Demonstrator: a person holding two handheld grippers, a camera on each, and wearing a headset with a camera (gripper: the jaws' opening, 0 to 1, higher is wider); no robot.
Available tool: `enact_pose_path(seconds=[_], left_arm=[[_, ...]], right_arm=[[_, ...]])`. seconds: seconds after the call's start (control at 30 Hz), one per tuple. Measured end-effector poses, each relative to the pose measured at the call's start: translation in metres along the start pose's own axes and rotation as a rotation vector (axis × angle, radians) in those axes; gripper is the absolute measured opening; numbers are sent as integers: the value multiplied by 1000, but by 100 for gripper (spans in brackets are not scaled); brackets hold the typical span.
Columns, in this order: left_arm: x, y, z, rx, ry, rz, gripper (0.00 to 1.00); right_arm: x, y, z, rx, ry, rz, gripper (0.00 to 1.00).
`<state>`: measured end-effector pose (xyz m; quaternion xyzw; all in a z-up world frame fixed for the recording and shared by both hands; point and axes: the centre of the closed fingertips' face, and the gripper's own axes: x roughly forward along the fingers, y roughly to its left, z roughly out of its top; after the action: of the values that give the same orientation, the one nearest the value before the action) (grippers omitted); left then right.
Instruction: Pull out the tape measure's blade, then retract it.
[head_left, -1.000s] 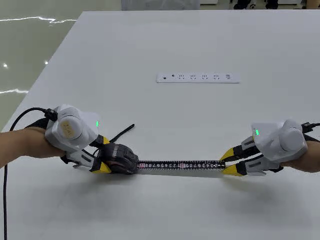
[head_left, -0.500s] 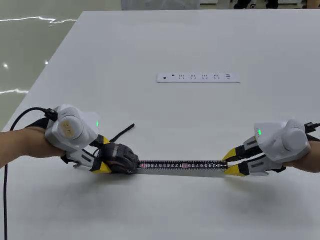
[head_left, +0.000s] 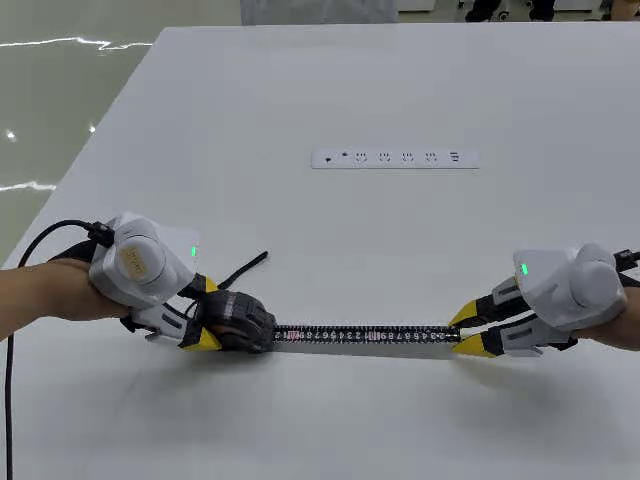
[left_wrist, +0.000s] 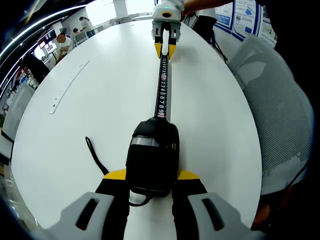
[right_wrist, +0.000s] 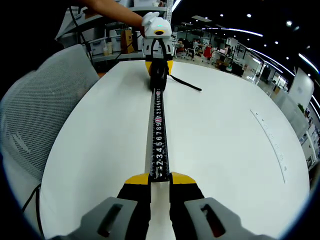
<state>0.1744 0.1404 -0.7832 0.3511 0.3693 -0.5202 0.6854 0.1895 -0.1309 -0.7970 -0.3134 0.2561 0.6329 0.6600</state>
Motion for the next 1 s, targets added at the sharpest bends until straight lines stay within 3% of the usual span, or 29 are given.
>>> enact_pose_path(seconds=[0.63,1.0], left_arm=[[3,4,-6,-5,-1,-1,28],[4,2,1,-8,6,4,28]], right_arm=[[-4,0,-5,5,10,-11,12],[3,0,-13,2,51,1,13]])
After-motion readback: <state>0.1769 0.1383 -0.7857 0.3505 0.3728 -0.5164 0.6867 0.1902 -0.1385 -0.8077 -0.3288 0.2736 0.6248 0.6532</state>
